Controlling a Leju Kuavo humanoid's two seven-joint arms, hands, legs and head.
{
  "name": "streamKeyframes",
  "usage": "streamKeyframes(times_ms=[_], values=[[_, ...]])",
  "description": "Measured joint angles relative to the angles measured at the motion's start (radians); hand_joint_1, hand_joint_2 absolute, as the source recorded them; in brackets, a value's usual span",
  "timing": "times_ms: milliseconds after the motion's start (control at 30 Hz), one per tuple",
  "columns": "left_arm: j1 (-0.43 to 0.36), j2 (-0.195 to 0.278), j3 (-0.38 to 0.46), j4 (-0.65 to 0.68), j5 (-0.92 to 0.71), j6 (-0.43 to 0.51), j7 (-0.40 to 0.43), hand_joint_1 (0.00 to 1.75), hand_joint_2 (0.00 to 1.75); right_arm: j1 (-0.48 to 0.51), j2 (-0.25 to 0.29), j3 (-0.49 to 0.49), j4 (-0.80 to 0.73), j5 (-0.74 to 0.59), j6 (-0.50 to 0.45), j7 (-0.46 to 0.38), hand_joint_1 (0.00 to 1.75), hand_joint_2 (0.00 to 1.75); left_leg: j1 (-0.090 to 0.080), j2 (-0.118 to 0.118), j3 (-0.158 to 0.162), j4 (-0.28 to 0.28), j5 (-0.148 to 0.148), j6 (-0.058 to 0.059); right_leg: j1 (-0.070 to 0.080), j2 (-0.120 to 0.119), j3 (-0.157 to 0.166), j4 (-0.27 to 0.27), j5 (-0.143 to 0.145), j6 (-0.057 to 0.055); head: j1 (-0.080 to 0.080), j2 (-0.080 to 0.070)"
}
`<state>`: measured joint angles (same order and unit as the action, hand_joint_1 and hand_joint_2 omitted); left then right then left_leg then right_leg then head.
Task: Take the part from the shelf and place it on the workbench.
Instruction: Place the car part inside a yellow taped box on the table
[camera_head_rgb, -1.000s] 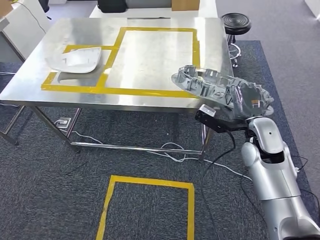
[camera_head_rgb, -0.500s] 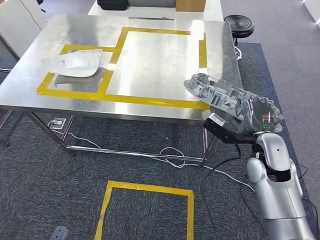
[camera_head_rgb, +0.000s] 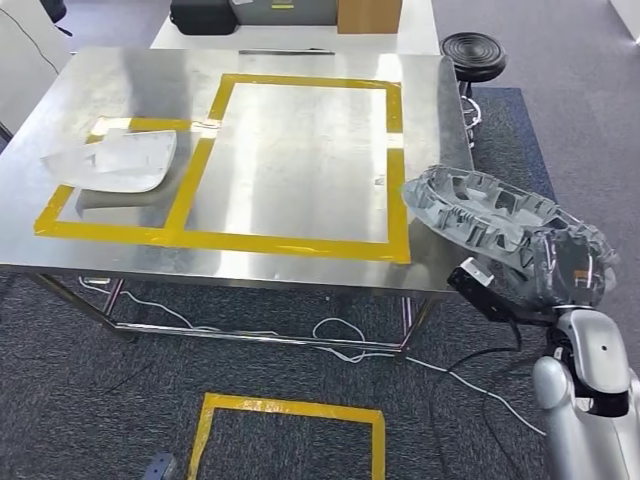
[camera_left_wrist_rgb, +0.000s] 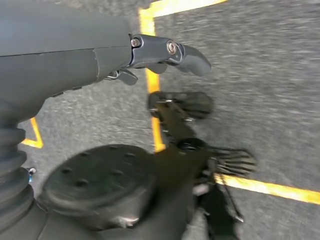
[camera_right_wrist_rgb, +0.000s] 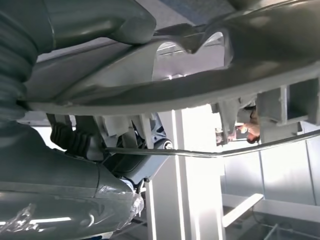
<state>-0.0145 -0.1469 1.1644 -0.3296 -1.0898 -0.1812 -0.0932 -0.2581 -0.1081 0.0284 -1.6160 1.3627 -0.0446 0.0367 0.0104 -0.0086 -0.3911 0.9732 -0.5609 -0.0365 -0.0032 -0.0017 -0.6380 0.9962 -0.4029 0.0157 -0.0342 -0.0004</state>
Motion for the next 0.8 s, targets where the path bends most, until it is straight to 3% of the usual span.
streamKeyframes(times_ms=[67, 133, 167, 200, 233, 267, 333, 367, 400, 467, 533, 633, 667, 700, 800], values=[[-0.009, 0.006, -0.001, 0.014, 0.0, -0.001, 0.007, 0.0, 1.75, 0.016, -0.001, -0.005, 0.002, -0.001, 0.0, -0.001, 1.75, 1.75, 0.0, 0.001, -0.052, 0.109, -0.009, -0.012, -0.007, 0.001, 0.062, -0.038, -0.016, -0.002, -0.001, 0.0], [-0.005, 0.01, -0.002, 0.027, 0.0, 0.001, 0.014, 0.0, 1.75, 0.036, -0.001, -0.007, 0.009, -0.003, 0.0, -0.001, 1.75, 1.75, 0.001, 0.001, -0.112, 0.186, -0.085, -0.017, -0.011, 0.003, 0.133, -0.08, -0.034, -0.002, -0.002, 0.0], [-0.003, 0.011, -0.002, 0.032, -0.001, 0.003, 0.017, 0.0, 1.75, 0.041, -0.001, -0.007, 0.011, -0.003, 0.0, -0.001, 1.75, 1.75, 0.0, 0.001, -0.142, 0.195, -0.128, -0.016, -0.012, 0.005, 0.166, -0.1, -0.042, -0.002, -0.003, 0.0], [-0.002, 0.013, -0.002, 0.035, -0.001, 0.006, 0.019, 0.0, 1.75, 0.043, -0.001, -0.007, 0.012, -0.003, 0.0, -0.001, 1.75, 1.75, 0.0, 0.001, -0.171, 0.183, -0.152, -0.014, -0.013, 0.008, 0.196, -0.117, -0.049, -0.001, -0.003, 0.0], [-0.002, 0.014, -0.002, 0.037, -0.001, 0.008, 0.021, 0.0, 1.75, 0.042, -0.001, -0.007, 0.012, -0.003, 0.0, -0.001, 1.75, 1.75, 0.0, 0.001, -0.198, 0.153, -0.137, -0.01, -0.014, 0.01, 0.222, -0.131, -0.058, 0.002, -0.003, 0.0], [0.0, 0.016, -0.002, 0.039, 0.0, 0.008, 0.022, 0.0, 1.75, 0.042, -0.001, -0.007, 0.013, -0.003, 0.0, -0.001, 1.75, 1.75, -0.001, 0.001, -0.225, 0.106, -0.064, -0.004, -0.014, 0.013, 0.24, -0.14, -0.068, 0.005, -0.003, 0.0], [0.008, 0.019, -0.001, 0.044, 0.001, 0.009, 0.021, 0.0, 1.75, 0.046, -0.001, -0.008, 0.017, -0.003, 0.0, -0.001, 1.75, 1.75, -0.004, 0.002, -0.27, -0.007, 0.164, 0.01, -0.009, 0.021, 0.262, -0.13, -0.101, 0.018, -0.003, 0.0], [0.013, 0.02, -0.001, 0.047, 0.001, 0.008, 0.019, 0.0, 1.75, 0.047, -0.001, -0.008, 0.017, -0.003, 0.001, -0.002, 1.75, 1.75, -0.006, 0.001, -0.284, -0.039, 0.245, 0.017, -0.008, 0.025, 0.265, -0.121, -0.122, 0.026, -0.001, 0.0], [0.013, 0.022, 0.0, 0.048, 0.001, 0.007, 0.016, 0.0, 1.75, 0.045, -0.002, -0.009, 0.016, -0.003, 0.001, -0.003, 1.75, 1.75, -0.009, 0.0, -0.294, -0.047, 0.275, 0.023, -0.008, 0.028, 0.268, -0.112, -0.142, 0.033, 0.001, 0.0], [0.0, 0.022, 0.0, 0.049, 0.0, 0.004, 0.011, 0.0, 1.75, 0.033, -0.002, -0.009, 0.008, -0.003, 0.001, -0.009, 1.75, 1.75, -0.01, -0.002, -0.294, -0.025, 0.248, 0.035, -0.011, 0.026, 0.278, -0.104, -0.175, 0.045, 0.005, 0.0], [-0.014, 0.023, -0.001, 0.05, -0.001, 0.002, 0.008, 0.0, 1.75, 0.022, -0.003, -0.007, 0.007, -0.004, 0.002, -0.016, 1.75, 1.75, -0.007, -0.003, -0.28, -0.019, 0.227, 0.048, -0.012, 0.018, 0.266, -0.044, -0.223, 0.054, 0.008, 0.0], [-0.015, 0.026, 0.0, 0.053, -0.001, 0.0, 0.007, 0.0, 1.75, 0.019, -0.003, 0.002, 0.02, -0.004, 0.005, -0.028, 1.75, 1.75, -0.005, -0.004, -0.25, -0.019, 0.204, 0.055, -0.012, 0.012, 0.162, 0.167, -0.314, 0.064, 0.011, 0.0], [-0.013, 0.026, 0.0, 0.055, -0.002, -0.001, 0.008, 0.0, 1.75, 0.019, -0.003, 0.007, 0.027, -0.004, 0.006, -0.032, 1.75, 1.75, -0.005, -0.004, -0.24, -0.019, 0.198, 0.055, -0.012, 0.012, 0.13, 0.211, -0.315, 0.066, 0.011, 0.0], [-0.012, 0.026, 0.0, 0.057, -0.003, -0.002, 0.008, 0.0, 1.75, 0.018, -0.003, 0.015, 0.034, -0.003, 0.008, -0.035, 1.75, 1.75, -0.004, -0.006, -0.231, -0.019, 0.19, 0.054, -0.013, 0.011, 0.108, 0.219, -0.289, 0.066, 0.012, 0.0], [-0.011, 0.026, 0.0, 0.061, -0.009, -0.005, 0.004, 0.0, 1.75, 0.01, -0.003, 0.044, 0.051, 0.0, 0.007, -0.037, 1.75, 1.75, 0.0, -0.011, -0.216, -0.018, 0.174, 0.042, -0.014, 0.008, 0.106, 0.07, -0.121, 0.066, 0.012, 0.0]])
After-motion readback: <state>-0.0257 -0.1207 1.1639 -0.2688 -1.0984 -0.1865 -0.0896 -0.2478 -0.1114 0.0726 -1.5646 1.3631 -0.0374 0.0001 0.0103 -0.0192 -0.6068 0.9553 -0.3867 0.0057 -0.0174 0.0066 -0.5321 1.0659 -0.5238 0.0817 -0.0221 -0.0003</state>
